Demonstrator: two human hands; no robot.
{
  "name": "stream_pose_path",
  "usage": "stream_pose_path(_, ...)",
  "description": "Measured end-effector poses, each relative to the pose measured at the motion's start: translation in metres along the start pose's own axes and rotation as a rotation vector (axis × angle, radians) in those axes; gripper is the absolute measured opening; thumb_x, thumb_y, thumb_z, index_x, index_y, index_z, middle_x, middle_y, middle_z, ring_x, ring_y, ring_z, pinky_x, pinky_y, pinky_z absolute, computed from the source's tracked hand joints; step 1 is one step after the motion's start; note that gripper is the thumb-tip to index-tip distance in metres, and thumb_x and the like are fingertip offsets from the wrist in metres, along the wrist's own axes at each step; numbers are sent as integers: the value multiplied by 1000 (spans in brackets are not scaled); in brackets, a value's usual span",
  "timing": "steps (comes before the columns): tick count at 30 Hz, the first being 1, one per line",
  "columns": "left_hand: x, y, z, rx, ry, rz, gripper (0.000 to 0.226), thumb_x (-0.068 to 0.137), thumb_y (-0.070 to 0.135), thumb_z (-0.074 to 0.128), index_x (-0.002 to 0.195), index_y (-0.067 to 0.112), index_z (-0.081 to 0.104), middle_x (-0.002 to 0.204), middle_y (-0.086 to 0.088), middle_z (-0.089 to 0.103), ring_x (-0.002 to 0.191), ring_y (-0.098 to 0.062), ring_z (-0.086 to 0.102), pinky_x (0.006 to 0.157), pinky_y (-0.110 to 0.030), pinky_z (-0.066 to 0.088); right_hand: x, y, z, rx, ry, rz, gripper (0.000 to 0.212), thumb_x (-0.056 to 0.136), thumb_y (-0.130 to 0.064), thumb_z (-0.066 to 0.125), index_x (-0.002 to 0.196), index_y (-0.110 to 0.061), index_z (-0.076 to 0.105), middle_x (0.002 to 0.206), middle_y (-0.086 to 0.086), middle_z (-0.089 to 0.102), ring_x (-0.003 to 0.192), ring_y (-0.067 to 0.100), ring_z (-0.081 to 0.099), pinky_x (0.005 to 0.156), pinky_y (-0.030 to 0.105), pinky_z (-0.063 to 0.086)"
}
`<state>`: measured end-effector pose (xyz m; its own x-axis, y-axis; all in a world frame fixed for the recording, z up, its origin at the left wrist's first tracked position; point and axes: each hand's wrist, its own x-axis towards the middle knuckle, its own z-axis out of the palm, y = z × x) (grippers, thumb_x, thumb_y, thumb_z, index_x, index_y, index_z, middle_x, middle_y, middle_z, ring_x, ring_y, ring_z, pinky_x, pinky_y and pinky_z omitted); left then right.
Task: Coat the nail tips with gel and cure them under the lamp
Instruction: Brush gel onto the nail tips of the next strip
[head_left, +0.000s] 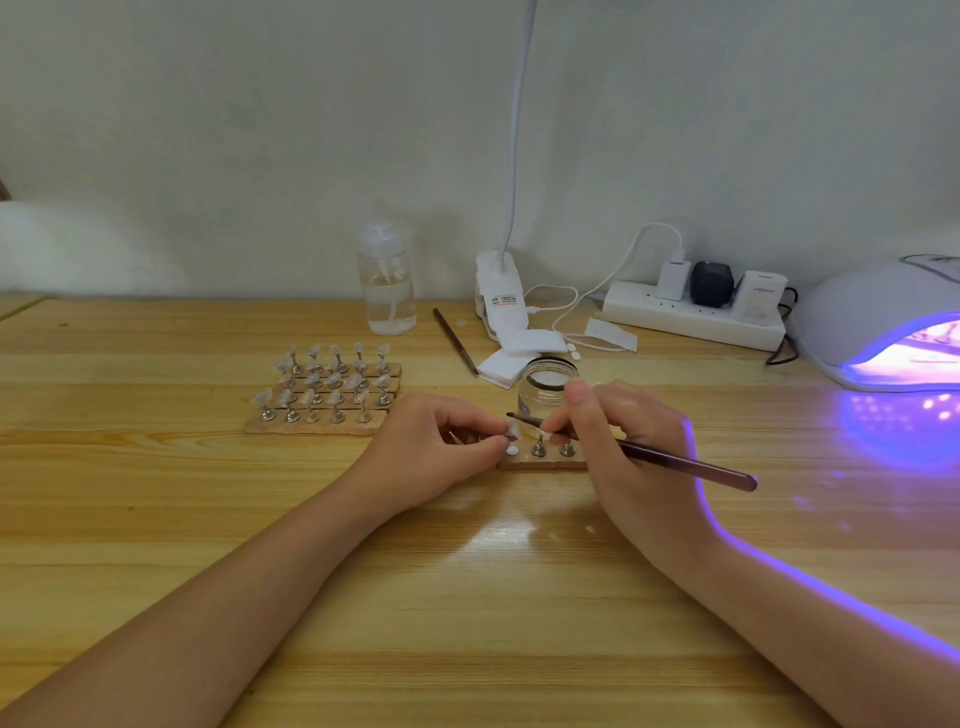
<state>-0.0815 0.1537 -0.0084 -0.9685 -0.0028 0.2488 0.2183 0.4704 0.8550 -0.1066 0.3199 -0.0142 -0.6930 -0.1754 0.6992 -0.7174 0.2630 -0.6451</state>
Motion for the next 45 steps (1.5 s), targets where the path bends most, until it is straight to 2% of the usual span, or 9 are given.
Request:
stream_pose_path(5, 1, 0, 0, 17, -6, -3, 14, 76, 6, 70, 81, 18, 73, 75, -4, 70, 63, -1, 55, 57, -8, 41, 1, 0, 0, 15, -8, 4, 34, 88, -40, 42, 59, -36, 60, 61, -10, 62, 63, 7, 57, 67, 22, 43)
stream_pose_path(10, 1, 0, 0, 14, -8, -18, 12, 76, 7, 70, 83, 16, 73, 75, -2, 69, 62, 3, 55, 55, -6, 39, -1, 3, -1, 25, -8, -5, 44, 89, -35, 42, 57, -16, 66, 59, -9, 61, 59, 6, 54, 63, 18, 40)
stream_pose_path(14, 0, 1, -1, 13, 0, -8, 19, 76, 7, 70, 76, 26, 71, 76, 3, 70, 65, 2, 57, 58, -6, 42, -2, 2, -3, 54, -6, 15, 46, 88, -36, 41, 53, -18, 64, 60, -8, 62, 57, 5, 55, 67, 12, 38)
stream_pose_path(21, -1, 2, -1, 3, -3, -8, 18, 76, 6, 70, 77, 25, 71, 77, 1, 70, 65, 1, 56, 59, -6, 42, -3, 1, -4, 142, 27, 73, 42, 86, -41, 40, 51, -30, 59, 53, -7, 62, 55, 5, 58, 71, 19, 42)
stream_pose_path(30, -2, 4, -1, 4, -34, 50, 18, 77, 5, 69, 90, 17, 72, 77, -2, 70, 69, -4, 57, 59, -10, 41, 1, 1, -1, 108, 10, 96, 34, 85, -45, 41, 60, -36, 61, 67, -10, 66, 66, 3, 61, 67, 16, 43)
stream_pose_path(34, -1, 2, -1, 7, -40, 57, 18, 78, 6, 68, 91, 19, 71, 78, -1, 70, 71, -4, 57, 58, -11, 41, 0, 1, -2, 128, 7, 117, 38, 85, -47, 40, 58, -33, 62, 61, -9, 65, 63, 6, 60, 66, 18, 42)
stream_pose_path(39, 0, 2, 0, -14, -27, 68, 21, 77, 5, 68, 91, 22, 70, 76, 10, 68, 69, 4, 57, 58, -10, 41, -2, 0, -4, 176, -1, 130, 42, 84, -45, 40, 55, -26, 63, 55, -8, 63, 59, 7, 59, 70, 17, 43)
stream_pose_path(41, 0, 1, -1, -14, -26, 81, 22, 77, 5, 68, 89, 24, 70, 76, 12, 68, 69, 5, 58, 59, -10, 42, -2, -1, -4, 185, -3, 144, 44, 84, -46, 40, 53, -24, 63, 53, -6, 62, 58, 8, 58, 75, 23, 45)
stream_pose_path(45, 0, 1, -1, -49, -30, 93, 20, 78, 3, 68, 85, 22, 71, 75, 12, 68, 68, 5, 59, 58, -9, 42, -3, -3, -4, 191, 8, 154, 47, 83, -47, 40, 51, -22, 63, 49, -6, 60, 56, 12, 56, 73, 33, 44)
